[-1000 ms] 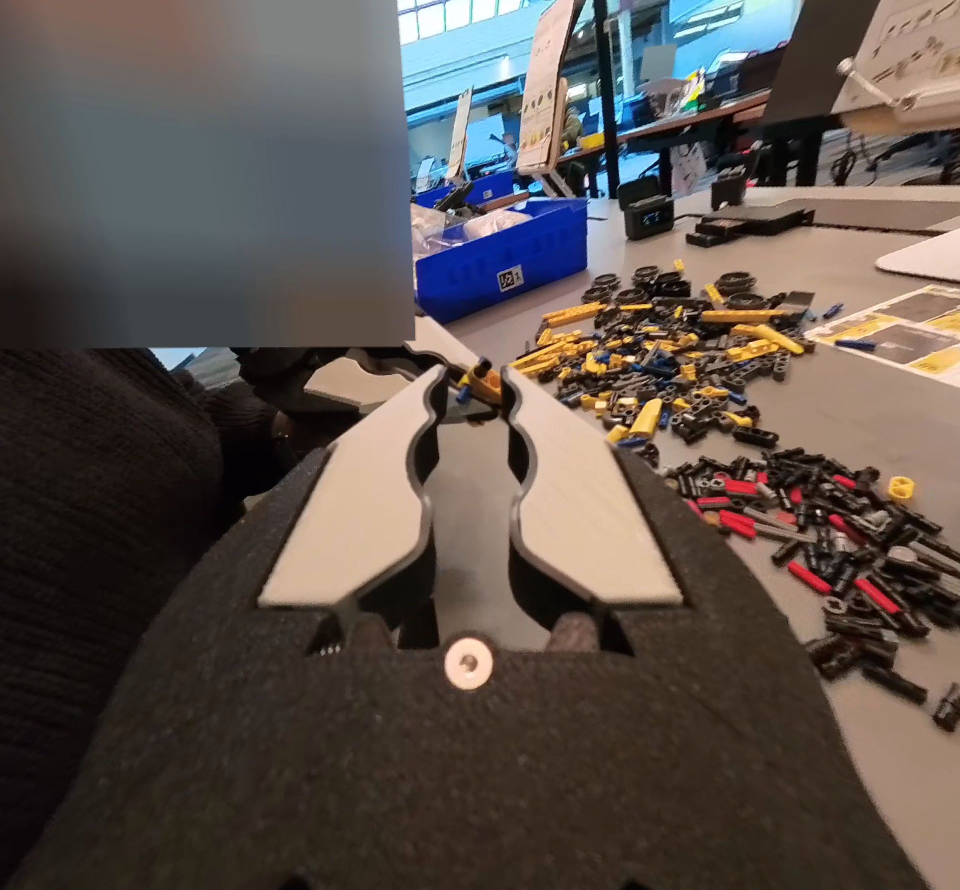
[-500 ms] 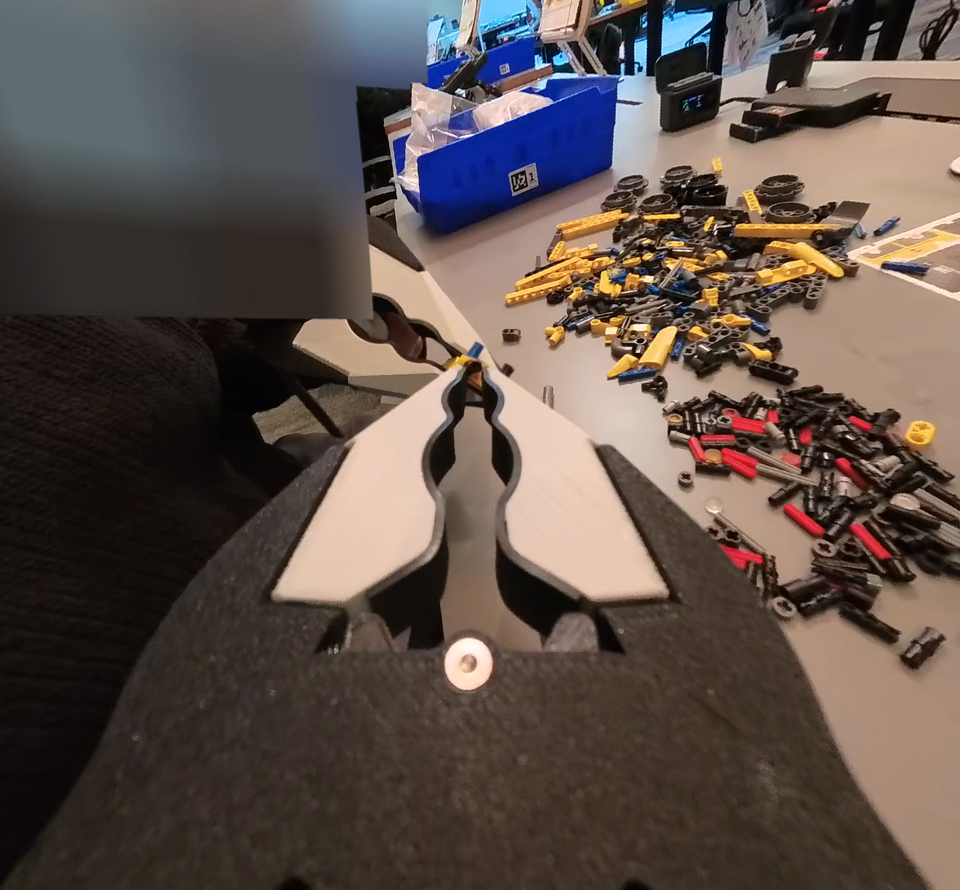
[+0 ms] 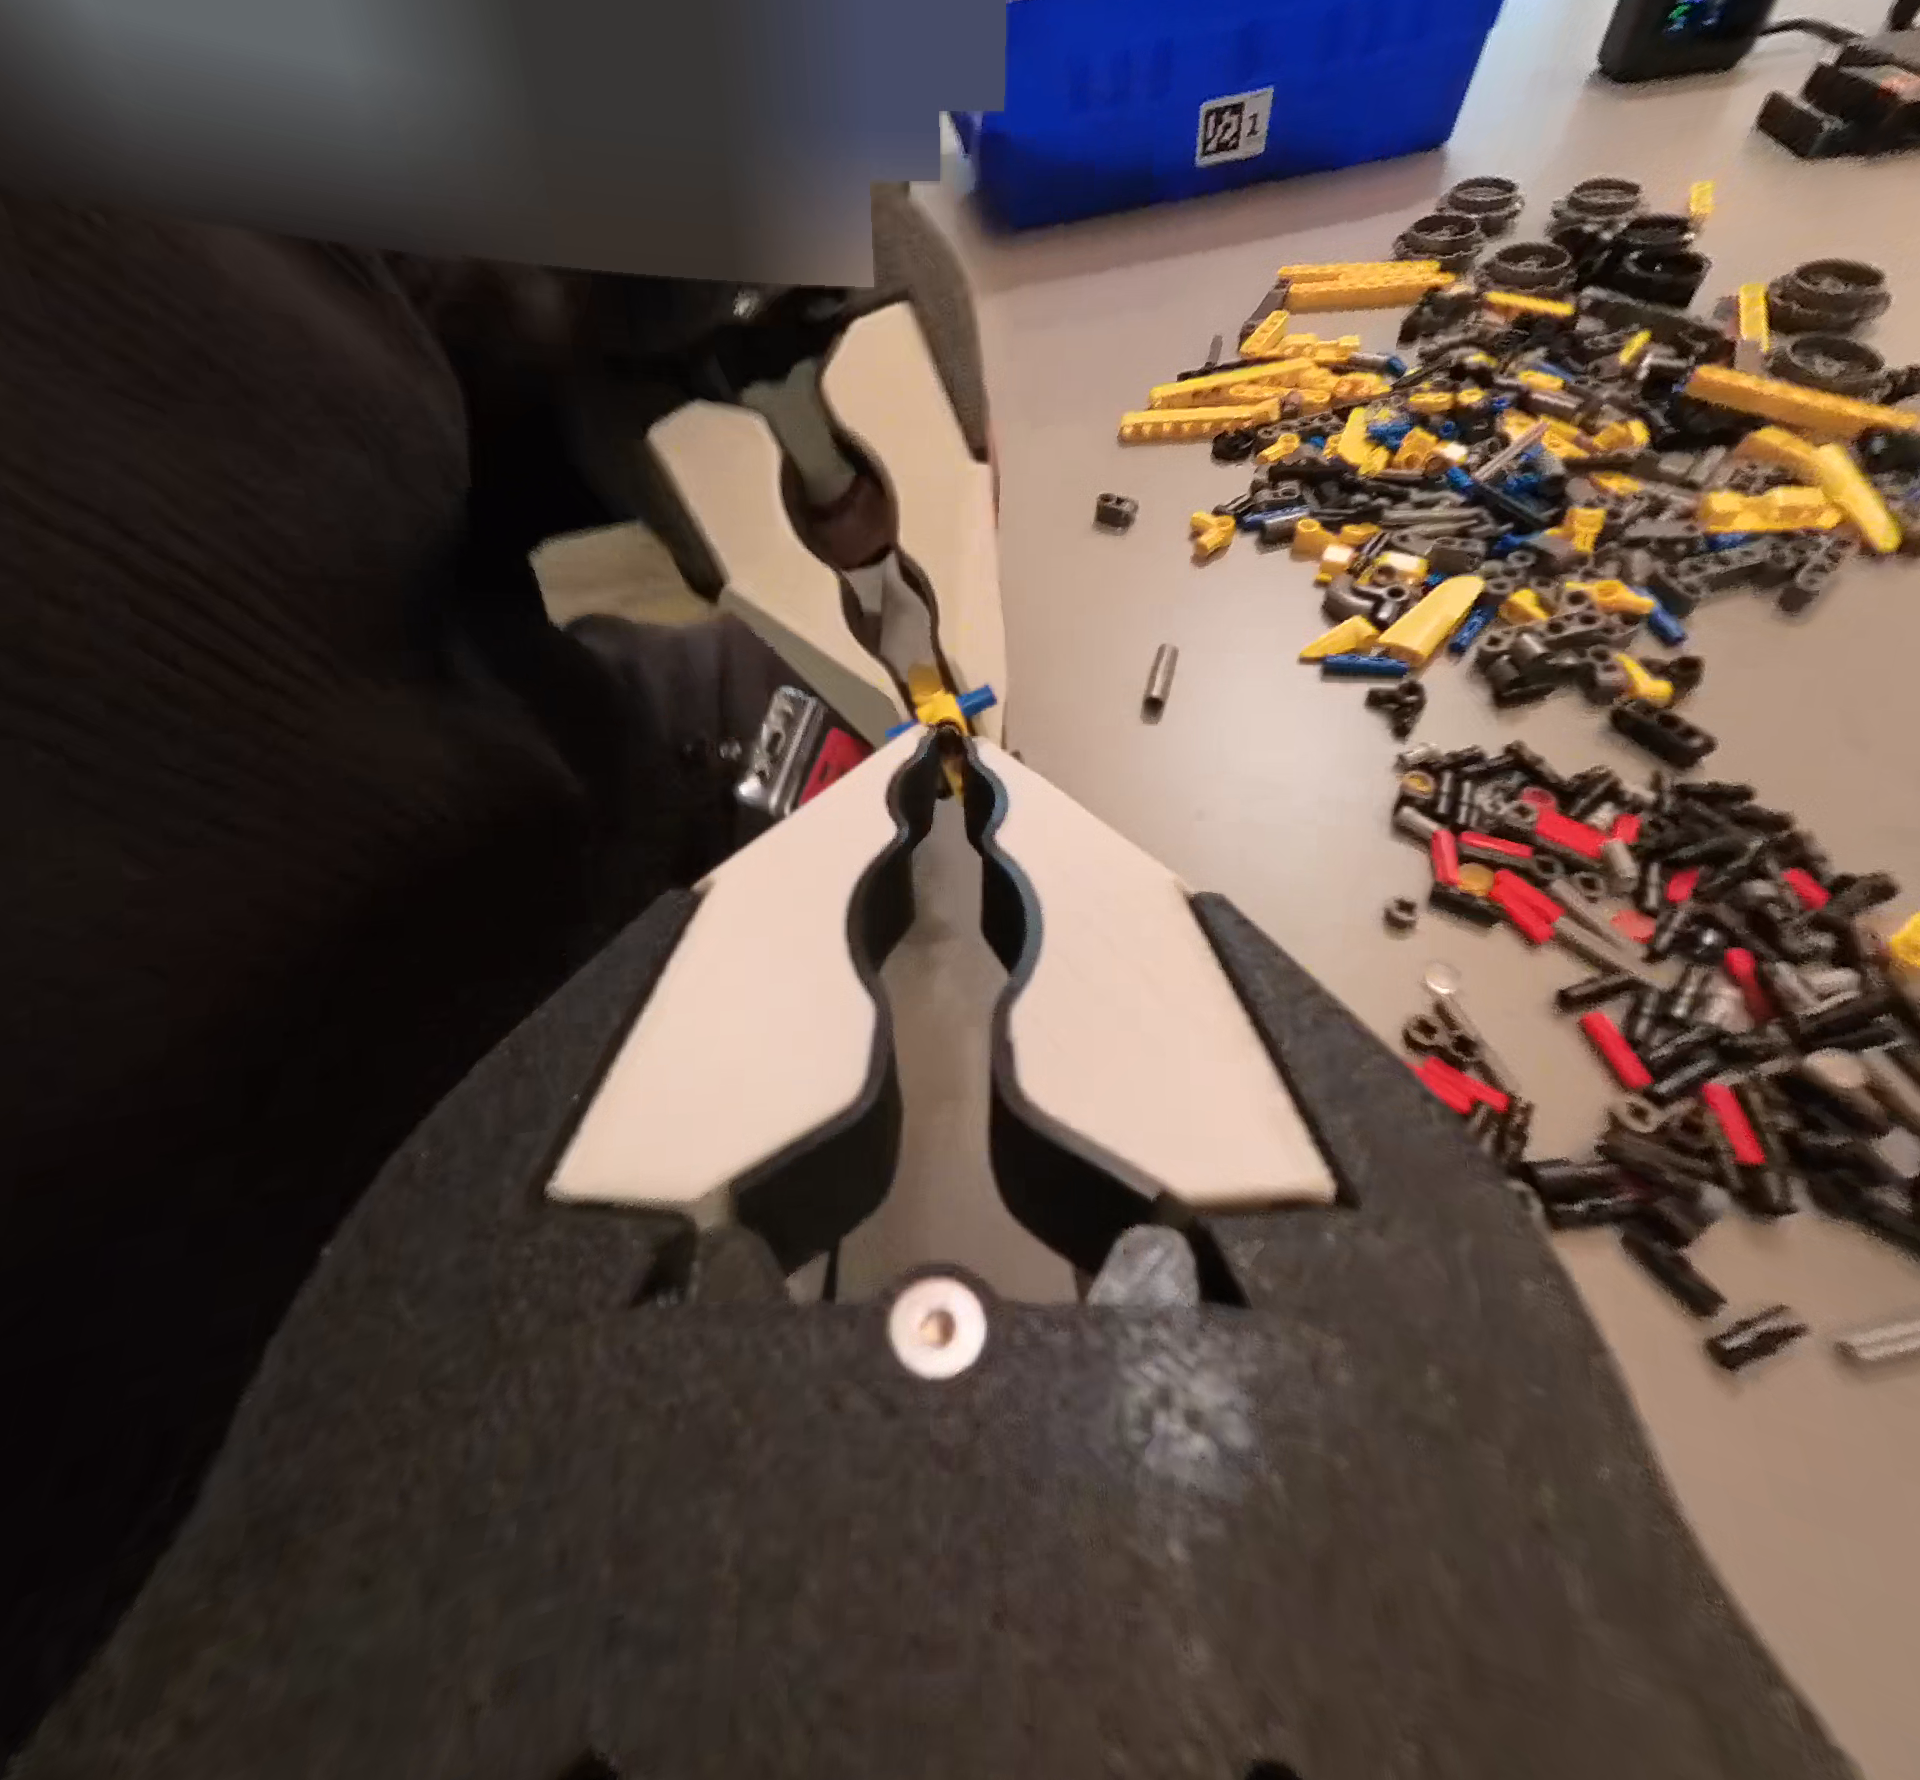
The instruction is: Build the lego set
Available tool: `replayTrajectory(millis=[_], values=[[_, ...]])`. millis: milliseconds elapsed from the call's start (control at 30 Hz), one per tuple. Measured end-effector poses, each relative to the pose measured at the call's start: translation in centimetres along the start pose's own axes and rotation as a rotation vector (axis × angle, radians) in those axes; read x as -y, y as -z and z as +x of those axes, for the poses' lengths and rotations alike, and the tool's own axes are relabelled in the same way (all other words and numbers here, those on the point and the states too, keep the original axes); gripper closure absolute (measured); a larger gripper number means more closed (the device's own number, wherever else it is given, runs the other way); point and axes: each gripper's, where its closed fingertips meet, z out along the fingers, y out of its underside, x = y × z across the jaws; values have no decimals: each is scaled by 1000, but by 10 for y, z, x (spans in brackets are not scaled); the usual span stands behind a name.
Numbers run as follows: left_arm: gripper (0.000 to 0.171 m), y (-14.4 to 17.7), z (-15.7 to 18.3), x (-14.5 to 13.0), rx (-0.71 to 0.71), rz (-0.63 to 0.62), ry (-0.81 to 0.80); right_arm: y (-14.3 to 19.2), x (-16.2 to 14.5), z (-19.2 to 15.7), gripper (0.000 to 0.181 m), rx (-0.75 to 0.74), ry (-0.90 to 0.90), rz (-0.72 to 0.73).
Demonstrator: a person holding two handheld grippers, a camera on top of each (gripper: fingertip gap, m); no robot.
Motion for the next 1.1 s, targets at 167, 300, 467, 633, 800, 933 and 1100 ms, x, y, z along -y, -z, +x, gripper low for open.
replayTrajectory(millis=[167,300,467,633,800,933,1100], values=[[165,6,18,8,-230,52,197,4,5,-13,178,104,141,23],[165,7,27,7,-331,63,267,3,2,-20,178,179,225,9],[166,14,39,11,-477,111,364,3,5,-31,179,242,307,31],[166,11,26,9,-403,119,384,1,4,-17,177,179,193,19],[165,12,9,7,-330,130,421,8,9,-2,154,76,102,69],[165,13,12,9,-322,115,408,6,15,-2,154,43,32,125],[166,19,21,18,-337,147,403,-5,12,-19,154,114,-50,108]])
